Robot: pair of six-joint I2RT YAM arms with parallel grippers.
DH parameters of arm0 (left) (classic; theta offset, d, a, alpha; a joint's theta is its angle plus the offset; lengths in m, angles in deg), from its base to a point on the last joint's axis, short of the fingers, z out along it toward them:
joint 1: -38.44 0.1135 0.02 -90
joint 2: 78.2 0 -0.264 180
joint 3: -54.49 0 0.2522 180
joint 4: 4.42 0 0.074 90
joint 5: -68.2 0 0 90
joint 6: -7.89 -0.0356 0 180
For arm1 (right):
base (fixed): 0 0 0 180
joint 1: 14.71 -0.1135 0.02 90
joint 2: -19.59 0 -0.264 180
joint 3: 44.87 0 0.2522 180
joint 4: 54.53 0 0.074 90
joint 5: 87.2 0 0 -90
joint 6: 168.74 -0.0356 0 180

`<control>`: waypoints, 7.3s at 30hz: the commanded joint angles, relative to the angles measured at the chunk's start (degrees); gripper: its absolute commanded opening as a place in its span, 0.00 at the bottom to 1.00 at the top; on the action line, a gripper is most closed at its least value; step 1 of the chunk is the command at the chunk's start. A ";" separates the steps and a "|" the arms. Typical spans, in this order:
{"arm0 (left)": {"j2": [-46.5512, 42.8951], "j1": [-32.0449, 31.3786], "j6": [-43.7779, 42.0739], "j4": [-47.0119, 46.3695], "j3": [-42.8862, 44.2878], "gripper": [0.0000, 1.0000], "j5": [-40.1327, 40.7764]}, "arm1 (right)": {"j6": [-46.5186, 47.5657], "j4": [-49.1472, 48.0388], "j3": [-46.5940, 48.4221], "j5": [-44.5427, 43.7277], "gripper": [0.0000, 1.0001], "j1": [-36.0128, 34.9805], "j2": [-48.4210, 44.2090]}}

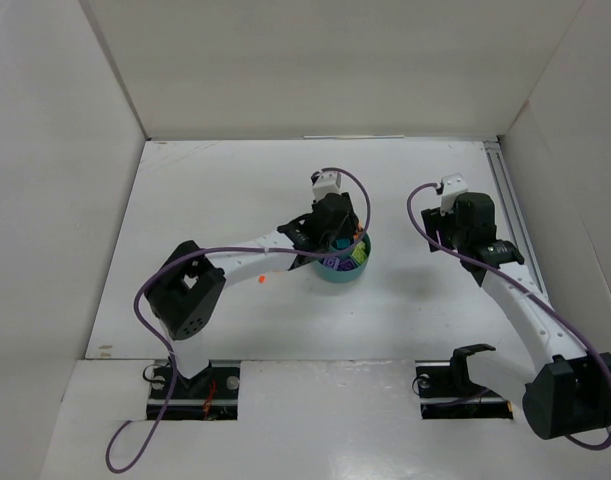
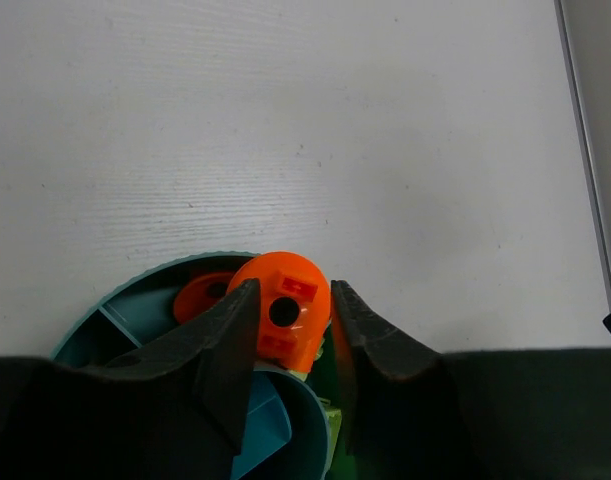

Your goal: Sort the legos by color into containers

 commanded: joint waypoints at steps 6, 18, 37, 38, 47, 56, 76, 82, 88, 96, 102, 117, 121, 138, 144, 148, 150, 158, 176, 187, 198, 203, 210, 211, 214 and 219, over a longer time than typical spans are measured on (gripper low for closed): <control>-5.71 -0.80 -2.37 0.06 0.02 0.35 0.83 | 0.63 -3.15 0.12 0.80 0.75 0.31 -0.04; -1.16 -0.80 -4.22 2.78 4.94 0.37 2.50 | 1.34 -3.68 0.12 2.29 0.75 0.31 -0.57; 3.78 0.87 -2.99 9.28 9.69 0.33 -0.66 | 1.34 -3.68 0.12 1.76 0.75 0.31 1.72; 3.78 1.39 -2.99 10.07 9.69 0.32 -0.66 | 1.34 -3.68 0.12 1.24 0.75 0.31 1.72; 1.32 1.39 -2.37 15.79 10.39 0.27 5.66 | 1.34 -3.68 0.12 0.71 0.75 0.31 0.66; 1.31 1.39 -3.43 17.55 11.01 0.25 4.35 | 1.34 -3.68 0.12 0.71 0.75 0.31 0.66; -14.58 2.45 -5.01 13.77 3.81 0.52 2.14 | 8.27 -8.95 -1.02 11.07 0.75 -1.61 -1.70; -26.71 9.11 4.46 24.83 -7.07 1.00 5.14 | 15.99 -9.48 3.71 5.29 0.76 -20.05 -1.28; -40.31 17.47 19.48 38.96 -18.69 1.00 6.37 | 19.62 -8.70 13.55 5.28 0.75 -39.81 11.54; -52.55 24.06 31.98 50.77 -25.72 1.00 12.17 | 6.82 -6.68 30.51 15.39 0.59 -44.95 37.27; -55.29 24.60 31.29 51.56 -26.96 1.00 14.10 | 0.90 -0.79 40.54 11.35 0.58 -47.67 48.55; -55.81 24.60 29.09 49.72 -28.02 1.00 13.49 | 0.28 6.87 50.92 9.24 0.53 -48.20 61.04; -55.81 24.60 29.09 49.19 -28.02 1.00 13.49 | 0.28 6.87 51.45 7.83 0.53 -48.20 62.27; -55.81 24.60 28.57 48.66 -28.54 1.00 12.96 | -2.35 6.87 53.21 3.79 0.55 -48.20 65.97; -55.81 24.60 28.04 48.14 -28.54 1.00 12.96 | -2.36 5.64 53.21 6.68 0.50 -47.59 67.20; -55.81 24.60 28.04 48.14 -28.54 1.00 12.96 | -1.83 4.93 53.21 7.30 0.46 -47.59 67.20; -55.81 24.60 28.04 48.14 -28.54 1.00 12.96 | -1.83 4.93 53.21 7.30 0.40 -47.59 67.20; -55.29 24.60 27.51 47.61 -28.54 1.00 12.43 | -1.21 3.71 51.72 7.30 0.18 -47.59 63.69; -49.76 24.60 12.94 33.65 -29.59 1.00 1.28 | 5.38 -0.16 37.14 5.98 0.15 -35.83 38.11; -37.28 24.60 9.58 27.22 -27.77 0.98 -5.58 | 3.45 -0.87 30.45 5.28 0.15 -26.58 34.24; -32.79 23.54 9.06 27.22 -26.35 0.95 -7.17 | 2.92 -0.34 28.69 10.28 0.18 -25.44 34.76; -32.79 23.02 9.06 26.69 -26.35 0.95 -7.69 | 2.92 0.19 28.16 10.29 0.23 -25.44 34.76; -32.26 22.40 8.53 26.69 -25.82 0.95 -7.69 | 2.39 0.19 28.16 9.15 0.38 -25.44 34.76; -31.65 22.40 8.53 26.69 -25.82 0.95 -7.69 | 2.39 0.71 28.16 9.15 0.40 -25.44 34.15; -31.04 22.40 8.53 26.69 -25.82 0.95 -8.22 | 2.39 0.71 28.16 8.44 0.51 -25.44 33.10; -29.71 22.40 8.53 26.69 -25.82 0.94 -8.74 | 2.39 1.33 28.16 7.04 0.55 -24.92 31.34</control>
